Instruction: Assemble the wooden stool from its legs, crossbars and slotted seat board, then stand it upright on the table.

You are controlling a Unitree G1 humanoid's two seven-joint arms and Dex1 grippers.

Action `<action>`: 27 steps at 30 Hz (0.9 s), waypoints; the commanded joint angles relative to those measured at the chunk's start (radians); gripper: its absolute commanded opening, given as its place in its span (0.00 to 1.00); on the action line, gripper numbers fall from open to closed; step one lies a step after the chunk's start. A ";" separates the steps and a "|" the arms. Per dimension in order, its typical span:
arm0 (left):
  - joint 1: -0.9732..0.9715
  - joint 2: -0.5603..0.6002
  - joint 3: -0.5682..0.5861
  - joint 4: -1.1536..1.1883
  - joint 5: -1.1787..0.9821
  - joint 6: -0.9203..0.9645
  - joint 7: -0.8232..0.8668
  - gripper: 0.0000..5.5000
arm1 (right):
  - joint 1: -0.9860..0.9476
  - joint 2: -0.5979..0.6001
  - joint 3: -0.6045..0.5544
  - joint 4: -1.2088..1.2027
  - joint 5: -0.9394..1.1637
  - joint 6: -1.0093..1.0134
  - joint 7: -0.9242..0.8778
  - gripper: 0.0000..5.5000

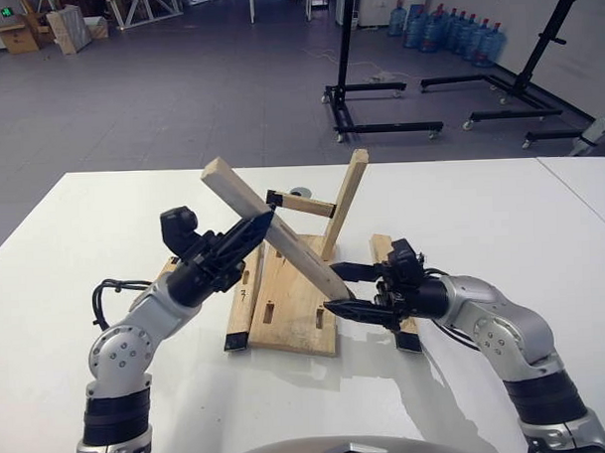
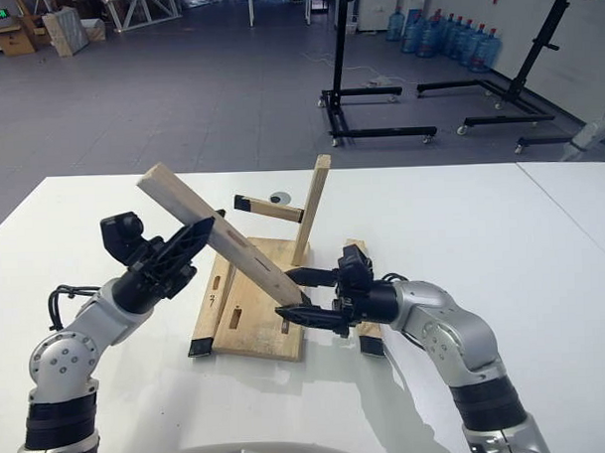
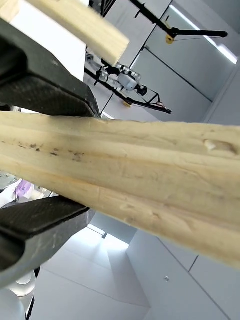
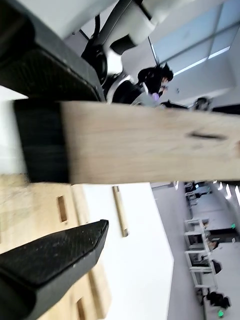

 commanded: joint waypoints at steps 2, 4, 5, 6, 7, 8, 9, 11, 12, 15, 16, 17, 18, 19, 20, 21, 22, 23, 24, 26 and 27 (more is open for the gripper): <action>-0.129 0.063 0.078 0.132 0.136 -0.108 0.021 0.37 | 0.035 0.022 0.020 -0.013 -0.100 -0.066 -0.097 0.67; -0.185 0.083 0.070 0.170 0.209 -0.147 -0.005 0.37 | 0.051 0.042 0.026 -0.022 -0.166 -0.118 -0.163 0.67; -0.207 0.083 0.057 0.187 0.249 -0.171 -0.013 0.37 | 0.055 0.049 0.024 -0.023 -0.192 -0.138 -0.192 0.67; -0.226 0.067 0.052 0.212 0.284 -0.209 -0.022 0.37 | 0.051 0.055 0.028 -0.016 -0.225 -0.163 -0.218 0.67; -0.236 0.057 0.043 0.228 0.327 -0.251 -0.035 0.37 | 0.044 0.063 0.031 -0.010 -0.249 -0.178 -0.244 0.67; -0.240 0.050 0.032 0.233 0.363 -0.279 -0.040 0.37 | 0.032 0.069 0.035 -0.002 -0.272 -0.185 -0.269 0.67; -0.245 0.058 0.012 0.248 0.412 -0.308 -0.059 0.37 | 0.013 0.074 0.051 0.009 -0.306 -0.208 -0.283 0.67; -0.252 0.089 -0.033 0.298 0.518 -0.380 -0.130 0.37 | -0.035 0.083 0.109 0.052 -0.395 -0.262 -0.298 0.67; -0.251 0.100 -0.052 0.318 0.569 -0.424 -0.162 0.37 | -0.061 0.085 0.139 0.080 -0.434 -0.286 -0.296 0.67; -0.292 0.132 -0.071 0.430 0.623 -0.456 -0.272 0.37 | -0.136 0.098 0.255 0.156 -0.554 -0.341 -0.280 0.67; -0.313 0.145 -0.071 0.470 0.642 -0.468 -0.295 0.37 | -0.169 0.107 0.296 0.193 -0.613 -0.364 -0.292 0.67; -0.337 0.160 -0.068 0.505 0.656 -0.475 -0.317 0.37 | -0.200 0.114 0.338 0.231 -0.677 -0.384 -0.308 0.67; -0.356 0.172 -0.069 0.527 0.671 -0.480 -0.333 0.37 | -0.220 0.115 0.367 0.258 -0.721 -0.406 -0.312 0.67; -0.381 0.184 -0.068 0.553 0.685 -0.487 -0.350 0.37 | -0.233 0.117 0.394 0.273 -0.757 -0.422 -0.312 0.67; -0.402 0.189 -0.068 0.574 0.697 -0.494 -0.359 0.37 | -0.236 0.117 0.410 0.279 -0.776 -0.433 -0.305 0.67; -0.423 0.191 -0.066 0.601 0.709 -0.507 -0.370 0.37 | -0.236 0.110 0.432 0.280 -0.793 -0.439 -0.285 0.67; -0.439 0.188 -0.065 0.623 0.719 -0.518 -0.377 0.37 | -0.233 0.097 0.454 0.279 -0.806 -0.445 -0.258 0.67; -0.450 0.184 -0.064 0.642 0.725 -0.527 -0.384 0.37 | -0.230 0.081 0.472 0.278 -0.815 -0.452 -0.227 0.67; -0.456 0.175 -0.064 0.654 0.725 -0.531 -0.393 0.37 | -0.229 0.059 0.490 0.279 -0.823 -0.460 -0.188 0.67; -0.458 0.157 -0.070 0.672 0.732 -0.544 -0.405 0.37 | -0.231 0.004 0.522 0.287 -0.828 -0.488 -0.096 0.67; -0.456 0.147 -0.072 0.676 0.734 -0.549 -0.406 0.37 | -0.236 -0.033 0.540 0.298 -0.835 -0.515 -0.042 0.67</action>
